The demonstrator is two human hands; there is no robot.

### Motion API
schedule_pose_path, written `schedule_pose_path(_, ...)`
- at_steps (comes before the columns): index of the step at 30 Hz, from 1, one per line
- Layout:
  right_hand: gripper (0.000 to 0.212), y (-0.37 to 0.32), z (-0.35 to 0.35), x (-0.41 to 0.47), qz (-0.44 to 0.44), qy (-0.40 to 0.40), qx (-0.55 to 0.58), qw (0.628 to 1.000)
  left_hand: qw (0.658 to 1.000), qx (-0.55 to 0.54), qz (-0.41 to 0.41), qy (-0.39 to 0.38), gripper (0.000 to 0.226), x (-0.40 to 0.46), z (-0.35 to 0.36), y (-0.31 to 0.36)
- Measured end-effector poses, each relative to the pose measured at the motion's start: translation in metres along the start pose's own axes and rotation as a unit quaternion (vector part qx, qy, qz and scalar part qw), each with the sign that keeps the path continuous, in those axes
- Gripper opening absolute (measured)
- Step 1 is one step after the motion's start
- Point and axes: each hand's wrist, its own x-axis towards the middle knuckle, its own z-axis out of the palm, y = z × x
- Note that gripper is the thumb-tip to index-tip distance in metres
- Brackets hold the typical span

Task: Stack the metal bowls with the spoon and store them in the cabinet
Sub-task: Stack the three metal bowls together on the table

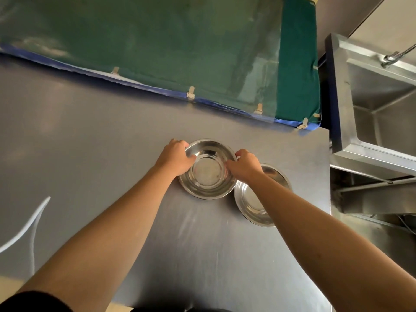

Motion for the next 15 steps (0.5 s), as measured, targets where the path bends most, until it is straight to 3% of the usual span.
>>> schedule_pose_path(4,0.049,0.002,0.000,0.000,0.010,0.006,0.011,1.000,0.999,-0.016,-0.026,-0.012,0.050,-0.002,0.003,-0.003)
schedule_pose_path(10,0.037,0.001,0.004,-0.001,0.018,-0.002,0.020,1.000,0.998,-0.035,-0.040,-0.022,0.059,-0.005,0.008,-0.004)
schedule_pose_path(15,0.047,0.003,0.008,-0.001,0.017,-0.017,0.056,0.998,0.998,-0.033,-0.048,-0.026,0.057,-0.011,0.001,-0.009)
